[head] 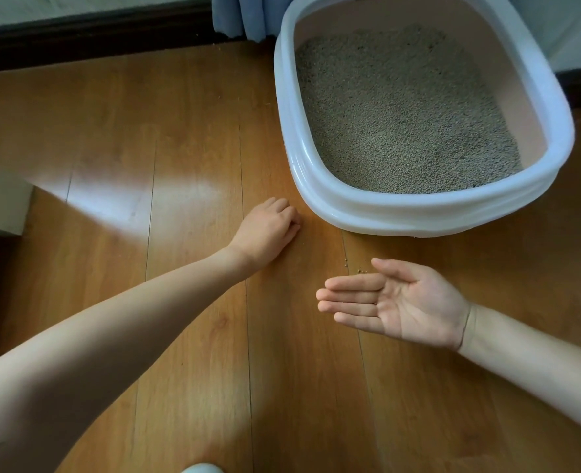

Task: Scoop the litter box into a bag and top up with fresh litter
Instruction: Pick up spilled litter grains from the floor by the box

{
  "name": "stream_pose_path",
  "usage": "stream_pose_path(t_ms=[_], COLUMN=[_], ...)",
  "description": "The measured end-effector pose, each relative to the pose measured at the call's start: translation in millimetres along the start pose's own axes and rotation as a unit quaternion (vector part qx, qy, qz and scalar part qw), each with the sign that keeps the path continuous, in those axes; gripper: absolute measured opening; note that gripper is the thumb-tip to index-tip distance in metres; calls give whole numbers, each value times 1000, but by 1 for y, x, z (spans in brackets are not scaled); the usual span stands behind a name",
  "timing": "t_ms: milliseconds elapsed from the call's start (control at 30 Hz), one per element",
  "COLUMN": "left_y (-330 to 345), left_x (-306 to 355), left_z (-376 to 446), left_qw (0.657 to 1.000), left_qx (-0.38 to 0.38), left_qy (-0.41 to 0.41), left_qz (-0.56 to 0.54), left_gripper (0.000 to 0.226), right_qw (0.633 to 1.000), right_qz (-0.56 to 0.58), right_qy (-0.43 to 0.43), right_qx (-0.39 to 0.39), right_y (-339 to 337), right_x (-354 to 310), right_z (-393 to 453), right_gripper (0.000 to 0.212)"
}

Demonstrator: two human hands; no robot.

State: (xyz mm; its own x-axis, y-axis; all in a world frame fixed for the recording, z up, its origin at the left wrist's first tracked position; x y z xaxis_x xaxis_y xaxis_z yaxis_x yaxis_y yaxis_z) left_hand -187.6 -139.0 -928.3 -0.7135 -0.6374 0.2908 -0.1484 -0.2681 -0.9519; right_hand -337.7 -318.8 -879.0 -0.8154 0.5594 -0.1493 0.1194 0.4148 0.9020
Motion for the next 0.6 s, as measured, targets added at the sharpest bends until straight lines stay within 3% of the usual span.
stream_pose_path(t_ms=[133, 267, 367, 600], left_y=[4, -2, -6, -4], left_x=[3, -17, -32, -24], left_z=[3, 1, 1, 15], left_qw=[1000, 992, 984, 991], left_qx=[-6, 15, 15, -17], left_qy=[11, -124, -172, -127], left_qz=[23, -28, -40, -32], left_gripper=[29, 22, 21, 20], right_qw=[1000, 1000, 1000, 999], right_qz=[9, 14, 15, 34], right_qy=[-3, -8, -12, -14], right_qx=[2, 3, 4, 3], right_y=[-4, -6, -9, -12], right_x=[1, 0, -1, -1], right_z=[1, 0, -1, -1], right_gripper=[57, 57, 57, 58])
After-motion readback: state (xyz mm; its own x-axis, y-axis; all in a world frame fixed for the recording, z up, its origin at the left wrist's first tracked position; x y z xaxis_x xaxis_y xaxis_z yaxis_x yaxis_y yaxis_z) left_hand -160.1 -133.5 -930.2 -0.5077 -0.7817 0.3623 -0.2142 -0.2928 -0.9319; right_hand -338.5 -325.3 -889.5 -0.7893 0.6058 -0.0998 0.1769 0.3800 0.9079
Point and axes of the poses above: each hand's wrist, its own z-axis towards the middle knuckle, its own y-axis out of the palm, x = y × z, the point moved 2 cm from there along z, towards the middle knuckle, and after that the axes turned 2 degrees about y, right-handed, at the moved point
